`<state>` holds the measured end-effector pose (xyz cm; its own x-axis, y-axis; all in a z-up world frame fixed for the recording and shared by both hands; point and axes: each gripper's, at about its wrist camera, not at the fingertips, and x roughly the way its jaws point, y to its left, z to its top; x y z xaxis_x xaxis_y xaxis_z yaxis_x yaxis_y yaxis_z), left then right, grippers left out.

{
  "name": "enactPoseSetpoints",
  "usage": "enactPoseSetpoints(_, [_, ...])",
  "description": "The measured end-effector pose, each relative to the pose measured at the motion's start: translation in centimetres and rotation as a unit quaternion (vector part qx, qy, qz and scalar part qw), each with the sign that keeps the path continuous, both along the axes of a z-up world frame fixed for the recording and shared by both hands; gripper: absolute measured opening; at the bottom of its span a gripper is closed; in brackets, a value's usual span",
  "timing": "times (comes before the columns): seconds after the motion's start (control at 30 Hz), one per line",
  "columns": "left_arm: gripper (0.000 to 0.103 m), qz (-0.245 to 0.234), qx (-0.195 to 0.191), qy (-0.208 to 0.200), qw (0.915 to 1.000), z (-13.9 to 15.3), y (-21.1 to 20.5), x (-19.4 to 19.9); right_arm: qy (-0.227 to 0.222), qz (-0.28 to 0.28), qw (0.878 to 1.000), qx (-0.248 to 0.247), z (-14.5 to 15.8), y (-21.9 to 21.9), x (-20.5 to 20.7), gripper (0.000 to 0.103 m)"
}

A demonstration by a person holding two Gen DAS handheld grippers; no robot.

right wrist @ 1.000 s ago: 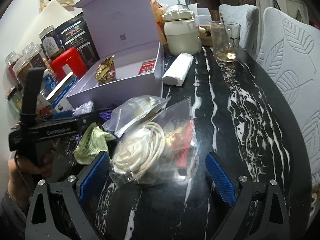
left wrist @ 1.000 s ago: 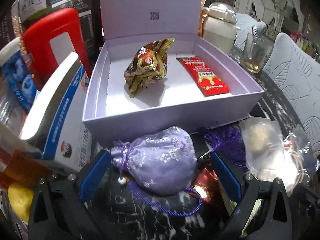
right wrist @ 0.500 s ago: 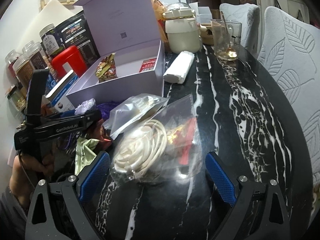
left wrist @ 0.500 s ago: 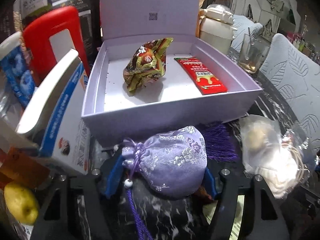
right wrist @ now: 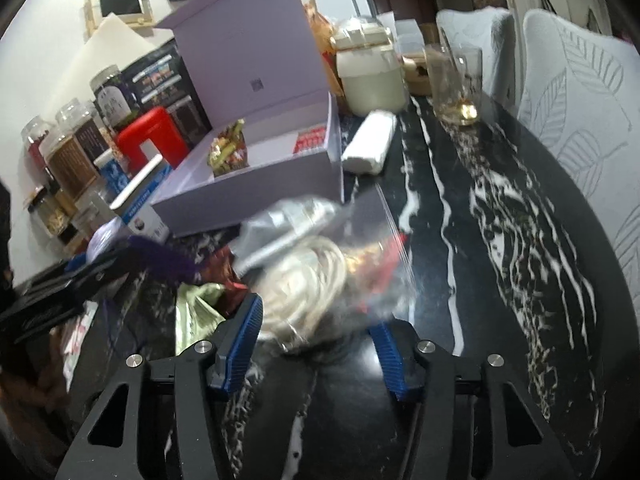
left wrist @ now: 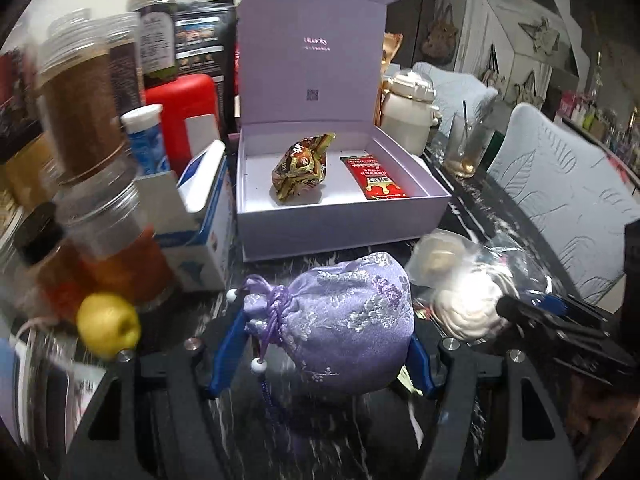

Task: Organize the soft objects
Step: 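Grasp the lilac drawstring pouch with the left gripper while the right gripper grasps the clear flower bag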

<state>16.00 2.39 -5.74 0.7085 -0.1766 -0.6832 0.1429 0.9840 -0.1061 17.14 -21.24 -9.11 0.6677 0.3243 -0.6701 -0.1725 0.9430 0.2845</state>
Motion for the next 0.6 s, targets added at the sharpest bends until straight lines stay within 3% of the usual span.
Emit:
enactPoseSetpoints(0.27, [0.068,0.022,-0.002,0.007,0.9997,-0.6,1.6,-2.3,-0.053,0.039,0.998,-0.024,2.2,3.0,-0.3,0.051])
enactPoseSetpoints(0.6, [0.068,0.034,-0.016,0.008,0.9992,-1.1,3.3,-2.7,-0.066,0.054,0.993,-0.082,2.3,7.0,1.0,0.051])
